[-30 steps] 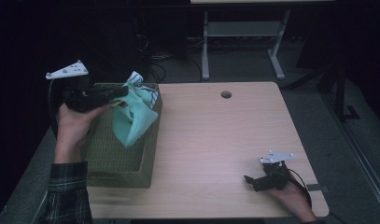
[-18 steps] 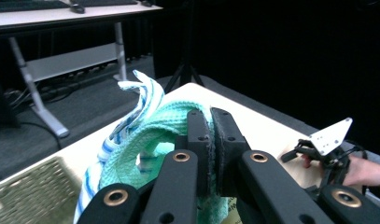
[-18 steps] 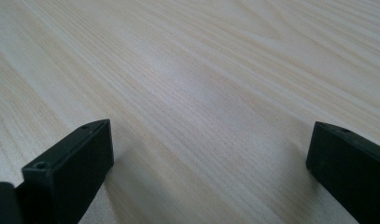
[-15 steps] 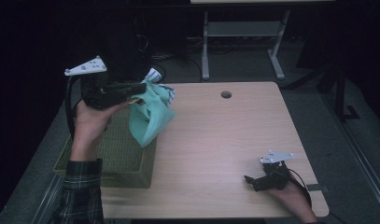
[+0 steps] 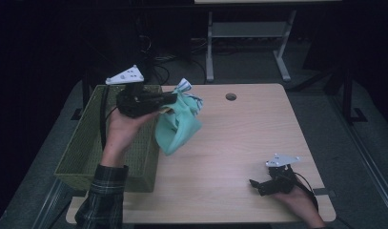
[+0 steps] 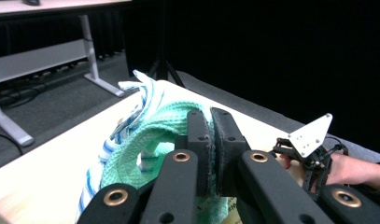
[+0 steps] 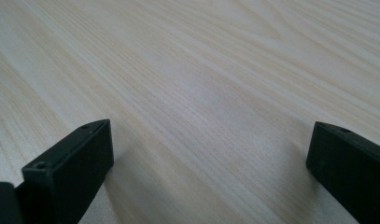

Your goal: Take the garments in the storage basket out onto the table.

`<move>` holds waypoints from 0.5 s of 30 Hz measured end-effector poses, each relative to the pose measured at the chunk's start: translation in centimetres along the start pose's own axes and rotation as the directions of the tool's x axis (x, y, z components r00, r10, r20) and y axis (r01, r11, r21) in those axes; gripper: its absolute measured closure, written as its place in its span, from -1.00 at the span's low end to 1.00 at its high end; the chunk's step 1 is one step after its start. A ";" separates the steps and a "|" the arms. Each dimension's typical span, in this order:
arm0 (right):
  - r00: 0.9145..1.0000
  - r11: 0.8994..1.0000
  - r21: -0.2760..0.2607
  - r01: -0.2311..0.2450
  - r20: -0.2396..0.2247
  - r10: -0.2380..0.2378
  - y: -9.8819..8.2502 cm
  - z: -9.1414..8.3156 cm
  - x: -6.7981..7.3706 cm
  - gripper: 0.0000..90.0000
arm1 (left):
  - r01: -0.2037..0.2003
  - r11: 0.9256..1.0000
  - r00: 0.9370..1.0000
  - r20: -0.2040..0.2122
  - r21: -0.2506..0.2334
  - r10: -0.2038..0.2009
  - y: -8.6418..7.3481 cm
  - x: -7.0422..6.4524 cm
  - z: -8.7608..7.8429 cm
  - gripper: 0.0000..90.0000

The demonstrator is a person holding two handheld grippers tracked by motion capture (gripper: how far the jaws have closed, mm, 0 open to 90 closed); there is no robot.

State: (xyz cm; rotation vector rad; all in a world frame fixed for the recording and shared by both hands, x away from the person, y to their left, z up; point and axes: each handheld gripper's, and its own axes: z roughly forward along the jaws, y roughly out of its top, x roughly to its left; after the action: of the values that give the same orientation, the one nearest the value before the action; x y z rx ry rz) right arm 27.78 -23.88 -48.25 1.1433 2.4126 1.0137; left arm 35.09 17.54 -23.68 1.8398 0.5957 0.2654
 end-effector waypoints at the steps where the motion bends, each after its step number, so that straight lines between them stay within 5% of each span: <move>1: 1.000 1.000 0.001 -0.002 0.000 0.002 0.0 0.0 0.0 -0.99 | -0.001 1.000 1.000 0.005 0.005 0.001 -0.2 -0.1 0.4 0.92; 15: 1.000 1.000 0.002 -0.003 0.001 0.003 0.0 0.0 0.0 -0.99 | 0.011 0.998 0.998 0.062 0.056 -0.015 -2.9 -1.4 5.5 0.92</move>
State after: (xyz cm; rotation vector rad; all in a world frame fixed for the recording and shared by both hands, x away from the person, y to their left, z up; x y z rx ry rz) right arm 27.77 -23.88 -48.24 1.1479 2.4118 1.0118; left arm 35.67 13.00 -28.14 1.8905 0.5762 0.1833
